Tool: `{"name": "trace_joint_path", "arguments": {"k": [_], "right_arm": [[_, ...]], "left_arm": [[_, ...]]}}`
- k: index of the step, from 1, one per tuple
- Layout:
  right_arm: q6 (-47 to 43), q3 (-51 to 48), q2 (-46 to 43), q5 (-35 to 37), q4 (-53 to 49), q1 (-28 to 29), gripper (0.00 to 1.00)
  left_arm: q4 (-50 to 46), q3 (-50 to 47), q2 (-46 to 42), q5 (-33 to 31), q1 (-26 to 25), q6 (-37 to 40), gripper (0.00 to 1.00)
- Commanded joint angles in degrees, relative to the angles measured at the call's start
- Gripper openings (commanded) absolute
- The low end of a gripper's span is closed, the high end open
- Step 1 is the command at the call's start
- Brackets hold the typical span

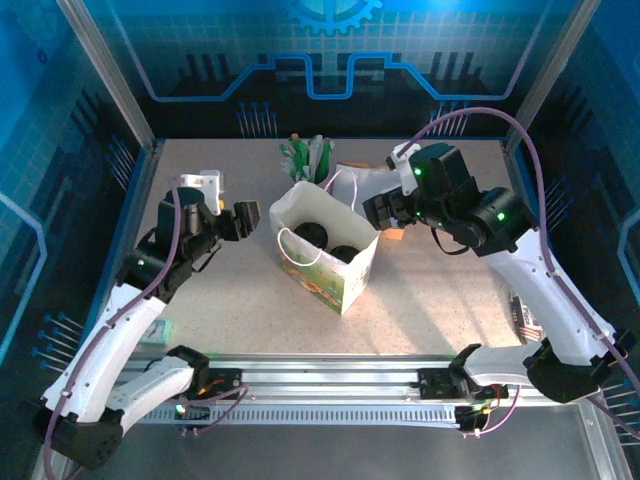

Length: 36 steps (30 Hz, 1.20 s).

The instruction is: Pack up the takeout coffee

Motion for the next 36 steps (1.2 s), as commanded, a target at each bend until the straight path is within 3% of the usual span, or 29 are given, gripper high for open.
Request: {"name": "trace_joint_path", "arguments": {"k": [1,18,36], "right_arm": [[2.3,-3.3,-2.6,-4.0,4.2,-2.4,1.00],[6.2,-8.4,-3.6,-6.1,7.6,-8.3,1.00],[8.6,-11.8,-2.8,-6.5,10.7,-10.3,1.00]], "left_arm": [[-1.6,3.6,1.3,-0.8,0.5,-0.8,0.76],[-7.5,16.5,12.5,0.9,0.5,-3.6,0.76],[-8.7,23.6,21.8,2.7,0.5,-4.0,0.76]]}}
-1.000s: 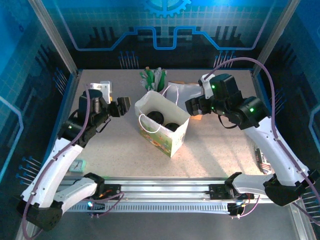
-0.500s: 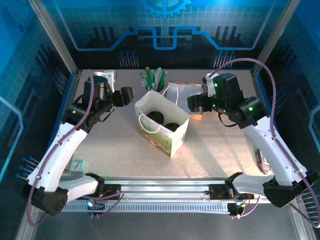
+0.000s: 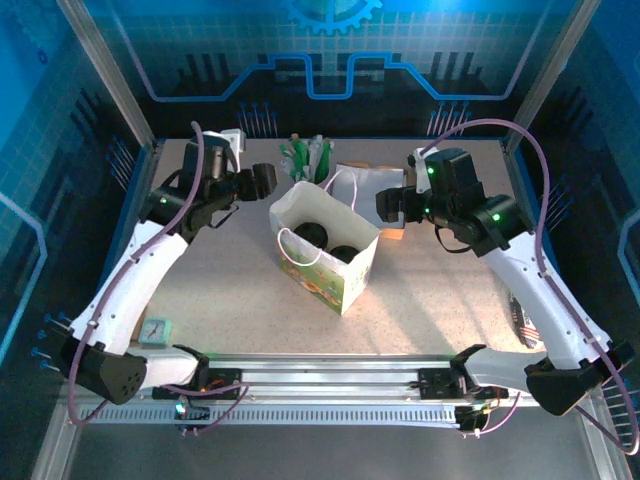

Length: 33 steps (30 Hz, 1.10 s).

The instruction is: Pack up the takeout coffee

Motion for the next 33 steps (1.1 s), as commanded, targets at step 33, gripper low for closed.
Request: {"name": "trace_joint_path", "arguments": {"k": [33], "right_arm": [[1.6,0.7,7.1,-2.7,6.3,-3.0,0.98]], "left_arm": [[-2.4,13.7,13.9,5.6,0.4,-0.6,0.75]]}}
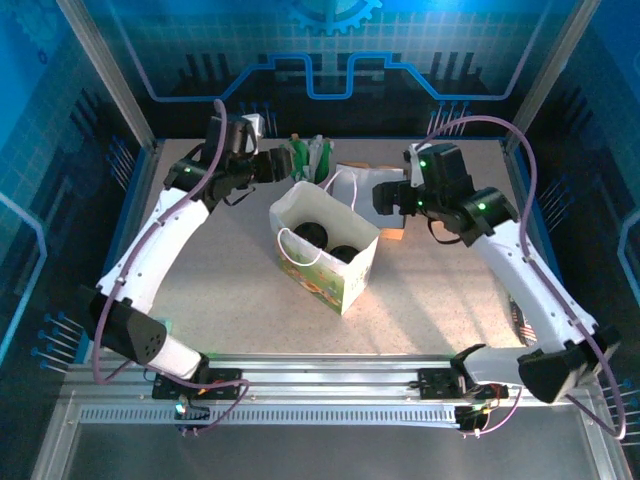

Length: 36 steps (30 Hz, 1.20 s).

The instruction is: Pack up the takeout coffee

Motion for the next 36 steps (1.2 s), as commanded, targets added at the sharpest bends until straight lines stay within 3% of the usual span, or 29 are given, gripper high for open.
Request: {"name": "trace_joint_path", "arguments": {"k": [1,20,36], "right_arm": [[0.5,2.3,3.0,-1.4,2.1,-1.0,0.98],[2.7,0.6,5.7,-4.8,6.6,-5.1,0.95],[4.5,-3.4,3.7,-8.7,8.1,-5.0,0.93]], "left_arm": [[-0.6,3.1,1.3,2.2,0.4,0.8,0.75],[-6.9,23.4,20.1,0.0,0.9,3.7,0.69],[-14.1,37.2,33.7,-1.8,1.6,4.4,0.51]]}}
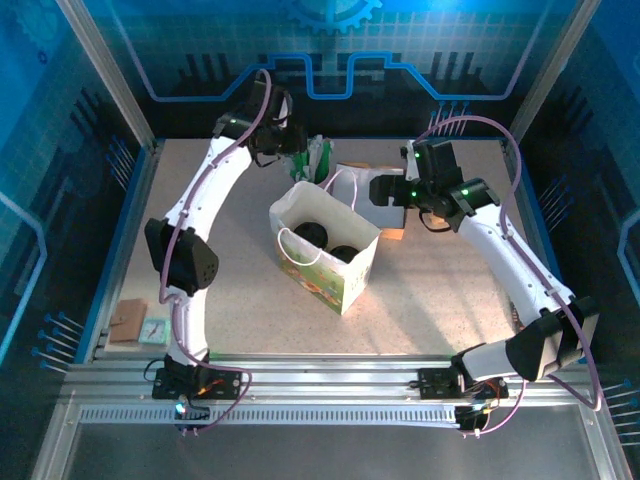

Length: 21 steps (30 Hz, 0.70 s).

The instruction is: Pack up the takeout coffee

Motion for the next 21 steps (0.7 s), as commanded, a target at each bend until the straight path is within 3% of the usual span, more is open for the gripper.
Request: {"name": "trace_joint_path", "arguments": {"k": [1,11,18,21], "right_arm": [[0.9,-0.7,-1.9,-1.8,1.4,-0.4,0.93],[0.8,-0.6,-2.2,-2.8,1.5,-0.3,0.92],[0.6,-0.3,-2.1,-2.9,1.4,-0.1,0.92],[0.8,-0.4,-2.1,-3.0,1.4,0.0,0.92]], "left_arm": [[-2.6,3.5,2.5,-1.0,0.5,0.8,0.50],[-5.1,9.4,7.1,-1.0,0.2,0.8,0.33],[-6.0,10.4,8.7,-1.1,0.1,1.1,0.35],[-6.1,10.9,9.0,-1.1,-0.1,1.3,0.28]]}}
